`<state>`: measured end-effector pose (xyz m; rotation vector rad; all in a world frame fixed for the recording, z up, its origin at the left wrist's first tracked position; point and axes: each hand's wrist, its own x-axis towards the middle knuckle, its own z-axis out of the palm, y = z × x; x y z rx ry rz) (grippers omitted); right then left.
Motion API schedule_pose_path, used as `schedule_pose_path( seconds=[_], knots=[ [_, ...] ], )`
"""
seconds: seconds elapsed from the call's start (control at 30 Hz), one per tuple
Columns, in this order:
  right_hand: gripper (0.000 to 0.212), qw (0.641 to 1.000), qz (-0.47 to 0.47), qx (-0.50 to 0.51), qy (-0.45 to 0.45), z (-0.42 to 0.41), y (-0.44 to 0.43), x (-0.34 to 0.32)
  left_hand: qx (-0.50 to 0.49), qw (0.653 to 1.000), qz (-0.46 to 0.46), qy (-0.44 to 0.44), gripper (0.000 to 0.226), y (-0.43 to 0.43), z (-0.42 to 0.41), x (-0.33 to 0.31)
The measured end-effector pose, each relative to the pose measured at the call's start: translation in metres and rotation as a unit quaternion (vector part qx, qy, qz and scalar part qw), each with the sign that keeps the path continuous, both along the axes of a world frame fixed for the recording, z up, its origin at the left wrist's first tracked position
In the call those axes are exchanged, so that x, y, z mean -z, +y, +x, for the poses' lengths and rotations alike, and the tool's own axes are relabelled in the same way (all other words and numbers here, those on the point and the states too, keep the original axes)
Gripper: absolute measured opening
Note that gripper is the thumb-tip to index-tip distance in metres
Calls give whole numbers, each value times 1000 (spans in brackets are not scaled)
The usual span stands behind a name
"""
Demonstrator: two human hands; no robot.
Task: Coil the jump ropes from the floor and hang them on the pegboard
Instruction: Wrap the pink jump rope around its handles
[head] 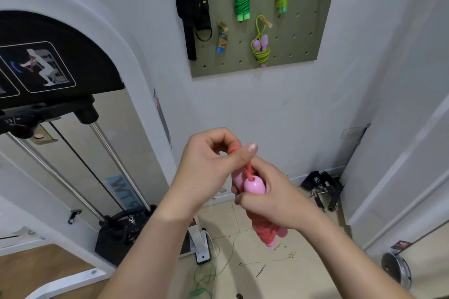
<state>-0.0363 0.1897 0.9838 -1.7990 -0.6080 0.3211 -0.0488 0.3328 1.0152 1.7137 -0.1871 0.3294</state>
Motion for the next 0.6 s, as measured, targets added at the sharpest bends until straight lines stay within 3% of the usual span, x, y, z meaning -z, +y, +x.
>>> schedule_pose_path(
  seconds=[0.13,0.33,0.47,0.6],
  knots=[
    [27,999,-7,-43,6,11,-15,-21,13,988,-152,-1,30,-9,13,-7],
    [21,987,55,-99,114,44,-42,-40,-35,986,-166,11,35,-32,63,-7],
    [10,991,66,-49,105,82,-58,-39,-123,988,-86,-24,38,-61,106,-6],
    [29,999,35,15,6,130,-87,-44,-166,984,21,-62,36,-84,148,-20]
  ],
)
